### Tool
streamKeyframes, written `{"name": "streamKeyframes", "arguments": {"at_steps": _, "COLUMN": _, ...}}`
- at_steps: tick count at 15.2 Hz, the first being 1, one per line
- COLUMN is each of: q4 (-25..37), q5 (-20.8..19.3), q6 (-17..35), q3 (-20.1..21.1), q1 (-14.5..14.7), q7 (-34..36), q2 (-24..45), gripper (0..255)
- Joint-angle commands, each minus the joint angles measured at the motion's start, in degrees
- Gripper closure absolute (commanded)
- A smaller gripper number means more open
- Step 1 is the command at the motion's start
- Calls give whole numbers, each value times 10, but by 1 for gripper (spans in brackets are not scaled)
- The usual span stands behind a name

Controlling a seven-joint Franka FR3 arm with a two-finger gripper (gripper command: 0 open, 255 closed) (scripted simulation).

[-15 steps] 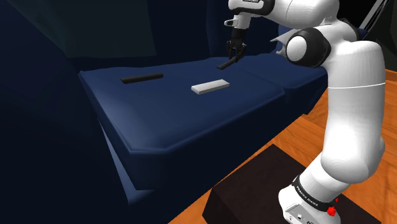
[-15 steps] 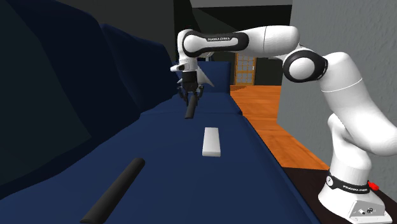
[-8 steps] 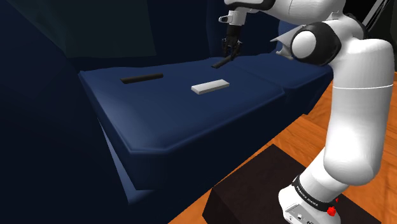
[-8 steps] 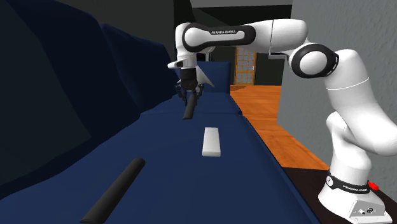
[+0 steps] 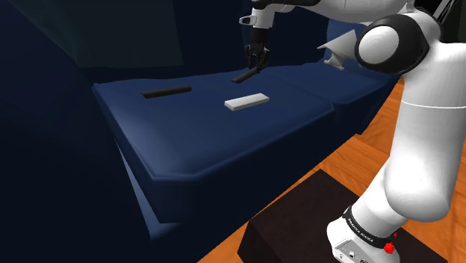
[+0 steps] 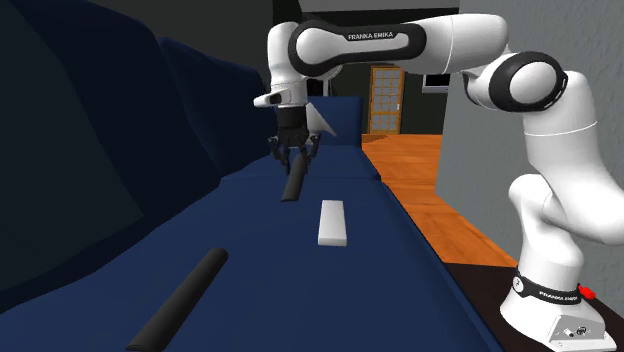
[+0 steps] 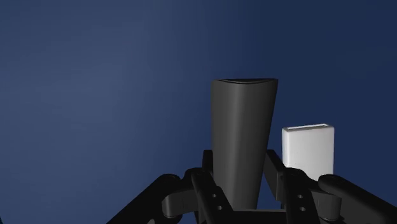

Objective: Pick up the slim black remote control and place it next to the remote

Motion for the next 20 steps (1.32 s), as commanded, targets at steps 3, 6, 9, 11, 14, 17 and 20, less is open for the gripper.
{"name": "streamKeyframes", "arguments": {"at_steps": 3, "q4": -25, "q5": -6, "q6": 7, "q3": 15, "q1": 38, "q7": 51, "q2": -19, "gripper": 255}}
{"name": "streamKeyframes", "arguments": {"at_steps": 6, "q4": -28, "q5": -8, "q6": 8, "q3": 27, "q1": 63, "q7": 88, "q2": -23, "gripper": 255}}
{"name": "streamKeyframes", "arguments": {"at_steps": 9, "q4": -24, "q5": -9, "q6": 7, "q3": 40, "q1": 88, "q7": 125, "q2": -20, "gripper": 255}}
{"name": "streamKeyframes", "arguments": {"at_steps": 11, "q4": -16, "q5": -9, "q6": 4, "q3": 48, "q1": 104, "q7": 149, "q2": -16, "gripper": 255}}
{"name": "streamKeyframes", "arguments": {"at_steps": 14, "q4": 2, "q5": -8, "q6": -1, "q3": 60, "q1": 126, "q7": 184, "q2": -4, "gripper": 255}}
{"name": "streamKeyframes", "arguments": {"at_steps": 17, "q4": 30, "q5": -6, "q6": -10, "q3": 72, "q1": 149, "q7": 219, "q2": 14, "gripper": 255}}
{"name": "streamKeyframes", "arguments": {"at_steps": 20, "q4": 69, "q5": -5, "q6": -23, "q3": 83, "q1": 170, "q7": 254, "q2": 39, "gripper": 255}}
